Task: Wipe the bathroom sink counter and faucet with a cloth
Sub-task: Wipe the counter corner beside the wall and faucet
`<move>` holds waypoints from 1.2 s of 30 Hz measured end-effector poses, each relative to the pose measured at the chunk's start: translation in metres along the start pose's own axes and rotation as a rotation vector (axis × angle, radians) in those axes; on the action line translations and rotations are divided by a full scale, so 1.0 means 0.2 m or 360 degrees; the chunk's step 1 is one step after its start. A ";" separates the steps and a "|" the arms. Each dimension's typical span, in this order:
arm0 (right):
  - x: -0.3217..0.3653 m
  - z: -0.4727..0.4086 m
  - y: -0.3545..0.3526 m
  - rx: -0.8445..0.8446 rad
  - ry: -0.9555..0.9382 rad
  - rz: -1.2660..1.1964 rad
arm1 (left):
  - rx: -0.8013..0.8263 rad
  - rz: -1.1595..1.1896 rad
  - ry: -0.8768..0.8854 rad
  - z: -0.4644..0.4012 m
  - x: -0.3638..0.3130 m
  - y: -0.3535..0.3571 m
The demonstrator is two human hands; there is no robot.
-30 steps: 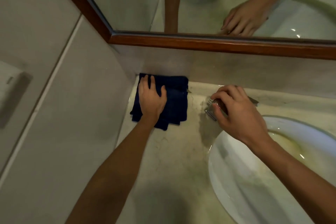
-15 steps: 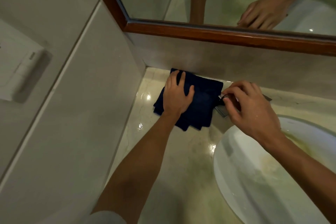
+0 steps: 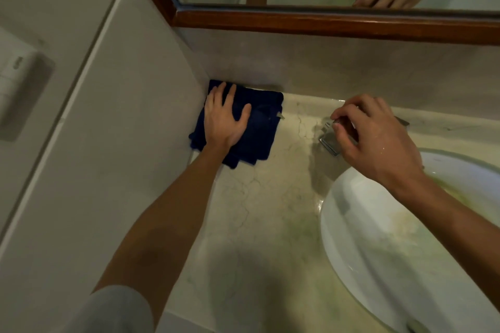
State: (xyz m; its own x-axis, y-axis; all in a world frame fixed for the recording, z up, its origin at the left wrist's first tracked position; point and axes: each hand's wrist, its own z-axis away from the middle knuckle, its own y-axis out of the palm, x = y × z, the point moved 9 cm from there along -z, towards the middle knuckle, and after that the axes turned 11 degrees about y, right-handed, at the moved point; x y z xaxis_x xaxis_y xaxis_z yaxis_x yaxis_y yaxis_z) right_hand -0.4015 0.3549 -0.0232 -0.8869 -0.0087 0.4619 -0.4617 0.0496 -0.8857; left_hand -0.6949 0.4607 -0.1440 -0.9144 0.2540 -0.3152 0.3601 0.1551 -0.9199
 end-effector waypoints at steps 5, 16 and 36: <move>0.00 0.00 -0.01 -0.0006 0.0011 -0.0053 | 0.0083 -0.0057 0.0029 0.03 0.00 0.01; 0.01 0.02 -0.02 -0.0049 -0.0081 -0.0018 | 0.0243 -0.0012 -0.0073 0.74 0.03 -0.15; 0.04 0.02 -0.01 0.0028 -0.0132 0.0063 | 0.0389 -0.0253 -0.0411 1.86 -0.05 -0.40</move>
State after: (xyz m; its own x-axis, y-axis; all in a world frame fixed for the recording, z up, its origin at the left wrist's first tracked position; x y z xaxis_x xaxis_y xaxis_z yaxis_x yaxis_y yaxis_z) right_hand -0.4086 0.3511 -0.0185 -0.9024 -0.0897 0.4215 -0.4258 0.0342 -0.9042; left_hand -0.7838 0.0902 -0.1539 -0.9830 -0.0083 -0.1836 0.1838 -0.0668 -0.9807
